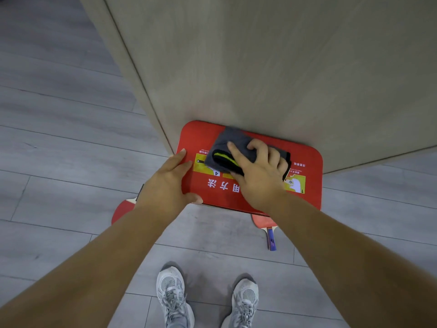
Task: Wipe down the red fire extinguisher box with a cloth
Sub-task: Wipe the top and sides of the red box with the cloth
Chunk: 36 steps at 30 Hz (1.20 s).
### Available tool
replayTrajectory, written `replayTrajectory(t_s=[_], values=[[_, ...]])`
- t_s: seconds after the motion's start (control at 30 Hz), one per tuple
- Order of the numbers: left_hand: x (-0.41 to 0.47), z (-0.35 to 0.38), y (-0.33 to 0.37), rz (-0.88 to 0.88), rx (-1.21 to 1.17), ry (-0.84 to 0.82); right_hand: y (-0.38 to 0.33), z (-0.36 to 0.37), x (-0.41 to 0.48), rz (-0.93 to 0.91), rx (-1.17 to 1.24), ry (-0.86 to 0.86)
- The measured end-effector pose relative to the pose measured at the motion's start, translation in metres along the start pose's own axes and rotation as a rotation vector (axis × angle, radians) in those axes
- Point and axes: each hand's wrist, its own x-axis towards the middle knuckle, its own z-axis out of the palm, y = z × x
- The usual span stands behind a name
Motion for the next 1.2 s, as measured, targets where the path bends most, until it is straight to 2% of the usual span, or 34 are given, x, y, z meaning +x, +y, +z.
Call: replayTrajectory(t_s=[0.17,0.33,0.57,0.77,0.97,1.2], values=[[-0.007,0.000,-0.011,-0.021,0.039,0.039,-0.001,0.025,-0.053,-0.180,-0.079,0.078],[-0.012,-0.003,-0.022,-0.055,-0.016,0.028,0.000,0.025,-0.060,-0.248,-0.100,0.121],[-0.012,-0.001,-0.021,-0.100,-0.155,0.088,-0.021,0.010,-0.003,-0.130,0.029,0.033],[-0.006,0.000,-0.025,-0.131,-0.159,0.051,-0.035,-0.007,0.052,-0.116,-0.018,-0.035],[-0.008,0.003,-0.025,-0.128,-0.175,0.094,-0.045,0.001,0.034,-0.061,0.012,-0.006],[-0.017,0.006,-0.026,-0.143,-0.366,0.206,-0.043,0.029,-0.035,-0.165,0.021,0.088]])
